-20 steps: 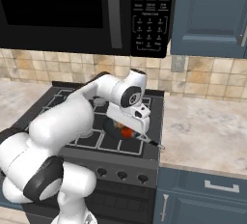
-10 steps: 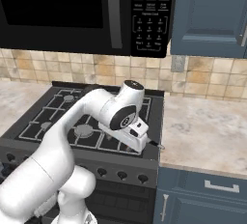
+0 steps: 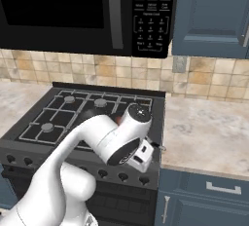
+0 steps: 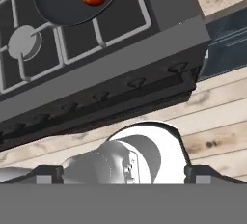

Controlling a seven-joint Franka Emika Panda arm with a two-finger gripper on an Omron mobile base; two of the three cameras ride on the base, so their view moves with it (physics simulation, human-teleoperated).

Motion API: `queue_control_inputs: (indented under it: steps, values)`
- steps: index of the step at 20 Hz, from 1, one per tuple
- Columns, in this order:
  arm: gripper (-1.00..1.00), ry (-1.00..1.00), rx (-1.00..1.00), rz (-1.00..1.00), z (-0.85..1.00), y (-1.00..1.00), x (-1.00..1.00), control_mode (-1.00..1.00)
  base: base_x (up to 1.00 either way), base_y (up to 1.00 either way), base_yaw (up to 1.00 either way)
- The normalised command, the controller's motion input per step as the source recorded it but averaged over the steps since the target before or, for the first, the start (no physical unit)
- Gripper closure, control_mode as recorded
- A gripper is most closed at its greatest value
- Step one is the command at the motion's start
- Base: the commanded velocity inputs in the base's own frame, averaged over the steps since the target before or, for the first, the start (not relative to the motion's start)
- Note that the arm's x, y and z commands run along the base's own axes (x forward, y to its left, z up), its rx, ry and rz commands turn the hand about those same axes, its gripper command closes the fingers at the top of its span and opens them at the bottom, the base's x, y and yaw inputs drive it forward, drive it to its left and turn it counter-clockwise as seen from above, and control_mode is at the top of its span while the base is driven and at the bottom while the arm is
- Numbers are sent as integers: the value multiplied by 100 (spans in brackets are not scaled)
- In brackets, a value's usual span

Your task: Place the pan on the front right burner on the stove. Then place the tomato and the onion in the pan and turn on the front right burner.

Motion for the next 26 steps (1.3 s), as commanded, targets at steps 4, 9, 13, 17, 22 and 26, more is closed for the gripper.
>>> queue_control_inputs:
  steps: [4,9,13,17,22,26]
  values:
    - [-100,-22,7,8,0,-17,-36,-100,0,0,0]
    - [-100,-27,4,8,-6,-16,-25,-100,0,0,0]
    - [-100,-30,3,6,-24,-16,-2,-100,0,0,0]
    - [-100,-22,4,6,-34,-26,4,-100,0,0,0]
    - [-100,-19,2,8,-47,-22,20,-100,0,0,0]
    - [-100,-19,0,10,-43,-27,37,-100,0,0,0]
